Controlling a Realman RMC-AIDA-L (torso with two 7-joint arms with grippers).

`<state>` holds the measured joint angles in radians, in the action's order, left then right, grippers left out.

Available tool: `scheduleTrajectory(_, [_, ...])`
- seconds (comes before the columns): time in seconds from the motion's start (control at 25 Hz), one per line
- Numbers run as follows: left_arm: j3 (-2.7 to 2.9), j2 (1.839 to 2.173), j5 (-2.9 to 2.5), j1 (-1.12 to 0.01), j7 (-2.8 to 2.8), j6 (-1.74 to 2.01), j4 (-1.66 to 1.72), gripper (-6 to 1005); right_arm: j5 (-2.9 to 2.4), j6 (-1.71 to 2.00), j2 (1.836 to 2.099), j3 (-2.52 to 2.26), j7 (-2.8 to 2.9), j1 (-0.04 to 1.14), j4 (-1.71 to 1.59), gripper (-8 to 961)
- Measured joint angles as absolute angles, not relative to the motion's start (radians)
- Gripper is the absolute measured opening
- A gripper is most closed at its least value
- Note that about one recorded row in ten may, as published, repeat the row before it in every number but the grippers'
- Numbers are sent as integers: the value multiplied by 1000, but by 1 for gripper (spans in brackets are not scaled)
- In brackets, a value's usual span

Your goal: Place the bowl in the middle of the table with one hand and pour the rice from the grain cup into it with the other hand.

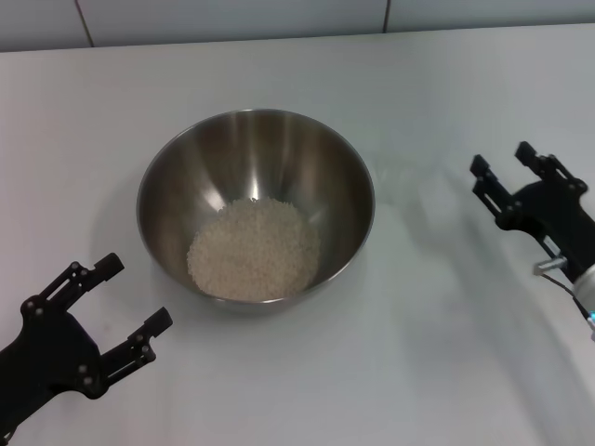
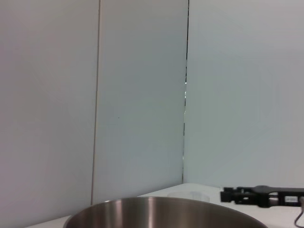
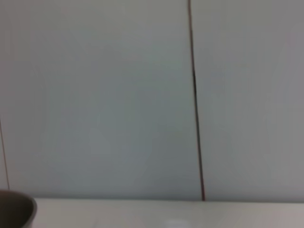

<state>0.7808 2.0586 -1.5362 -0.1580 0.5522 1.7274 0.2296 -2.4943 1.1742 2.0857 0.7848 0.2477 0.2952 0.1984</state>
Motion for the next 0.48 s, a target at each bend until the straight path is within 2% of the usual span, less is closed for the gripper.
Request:
scheduleTrajectory(0.24, [781,2059,-1536,-154,552,1724,230,836,-2491,1385,2082,754,254,223,180,652])
scheduleTrajectory(0.48, [781,2059,-1536,-153,552,1724,231,836,-2493,1420,2080,743,276,232,170,652])
